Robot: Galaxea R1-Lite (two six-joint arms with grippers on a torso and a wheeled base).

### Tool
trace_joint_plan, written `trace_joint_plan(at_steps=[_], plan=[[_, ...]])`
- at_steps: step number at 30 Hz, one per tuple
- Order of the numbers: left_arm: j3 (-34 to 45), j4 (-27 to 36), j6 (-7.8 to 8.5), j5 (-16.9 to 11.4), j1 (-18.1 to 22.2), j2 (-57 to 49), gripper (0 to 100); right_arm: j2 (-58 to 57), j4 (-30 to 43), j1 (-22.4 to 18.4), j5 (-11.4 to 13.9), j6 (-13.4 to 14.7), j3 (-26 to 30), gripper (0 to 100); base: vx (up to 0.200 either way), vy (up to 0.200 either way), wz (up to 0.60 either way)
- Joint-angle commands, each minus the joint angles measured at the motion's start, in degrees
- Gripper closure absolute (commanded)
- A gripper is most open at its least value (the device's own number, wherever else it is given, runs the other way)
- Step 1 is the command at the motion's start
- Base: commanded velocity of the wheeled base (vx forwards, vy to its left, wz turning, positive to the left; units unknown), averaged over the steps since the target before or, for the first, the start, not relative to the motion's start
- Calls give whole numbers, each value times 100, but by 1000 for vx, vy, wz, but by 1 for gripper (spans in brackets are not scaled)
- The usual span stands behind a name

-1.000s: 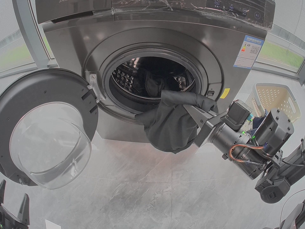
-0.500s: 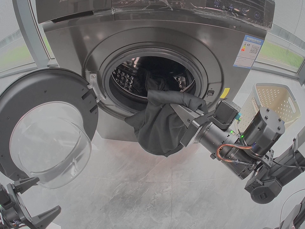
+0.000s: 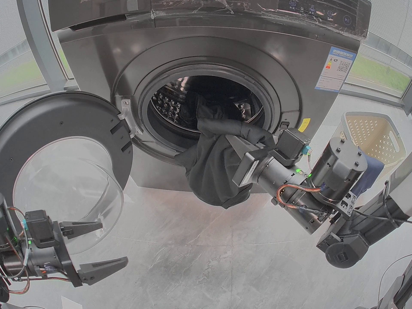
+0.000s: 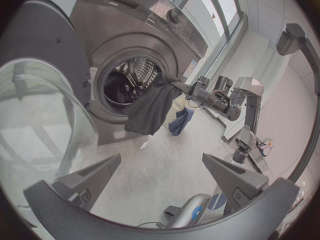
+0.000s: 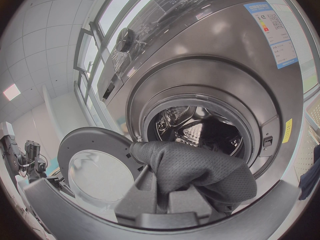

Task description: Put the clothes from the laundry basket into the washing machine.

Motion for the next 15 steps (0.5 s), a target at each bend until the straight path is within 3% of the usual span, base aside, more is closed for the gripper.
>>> trace_joint_plan(at_steps=[1,7,15], plan=[[-353,-302,-123,-16,-397,1206,0,84,27,2,-92,19,-346,100,0,0,0],[-441,-487,-123,-8,-608,1663,0,40,-34,2,-101,19,-337,100,0,0,0],[-643,-1260,-184,168,-836,2674,0,-100,-52,116,-118,36,-258,100,0,0,0]])
